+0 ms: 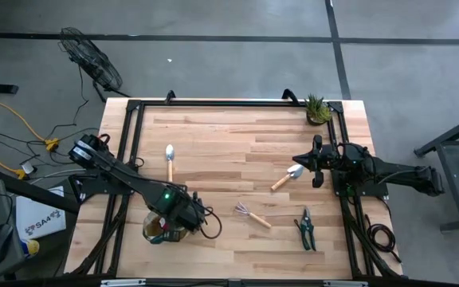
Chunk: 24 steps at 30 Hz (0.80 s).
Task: Pick & Place Garden tools in Gardening bag
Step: Put the gloves into the gardening bag
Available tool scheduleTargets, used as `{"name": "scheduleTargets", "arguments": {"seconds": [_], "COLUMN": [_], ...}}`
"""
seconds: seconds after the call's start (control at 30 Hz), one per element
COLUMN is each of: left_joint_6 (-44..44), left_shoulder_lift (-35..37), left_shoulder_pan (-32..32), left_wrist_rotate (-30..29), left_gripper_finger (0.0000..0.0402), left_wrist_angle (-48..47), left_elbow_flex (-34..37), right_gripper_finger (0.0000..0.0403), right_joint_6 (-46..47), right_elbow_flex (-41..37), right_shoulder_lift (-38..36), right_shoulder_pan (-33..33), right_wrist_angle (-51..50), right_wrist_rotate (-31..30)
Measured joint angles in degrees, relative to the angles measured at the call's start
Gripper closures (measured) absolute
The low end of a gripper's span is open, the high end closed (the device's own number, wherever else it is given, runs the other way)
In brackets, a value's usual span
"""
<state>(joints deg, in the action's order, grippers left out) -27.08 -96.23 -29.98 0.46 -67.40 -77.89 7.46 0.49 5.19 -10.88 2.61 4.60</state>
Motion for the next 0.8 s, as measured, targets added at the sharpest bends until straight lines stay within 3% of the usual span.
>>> {"name": "scheduleTargets", "arguments": {"seconds": [0.27,0.5,0.8], "left_joint_6": [-0.1,-0.9,-3.2], "left_shoulder_lift": [-0.5,-0.5,-0.5], "left_shoulder_pan": [0.0,0.0,0.0], "left_wrist_rotate": [0.0,2.0,-0.4], "left_gripper_finger": [0.0386,0.0386,0.0353], "left_wrist_angle": [0.0,3.9,5.4], "left_elbow_flex": [0.0,4.5,4.9], "right_gripper_finger": [0.0400,0.0400,0.0400], "right_joint_6": [0.0,0.0,0.0], "right_elbow_flex": [0.0,0.0,0.0], "right_shoulder_lift": [0.0,0.0,0.0], "right_shoulder_pan": [0.0,0.0,0.0], "right_wrist_angle": [0.1,0.2,0.2], "right_wrist_rotate": [0.0,0.0,0.0]}}
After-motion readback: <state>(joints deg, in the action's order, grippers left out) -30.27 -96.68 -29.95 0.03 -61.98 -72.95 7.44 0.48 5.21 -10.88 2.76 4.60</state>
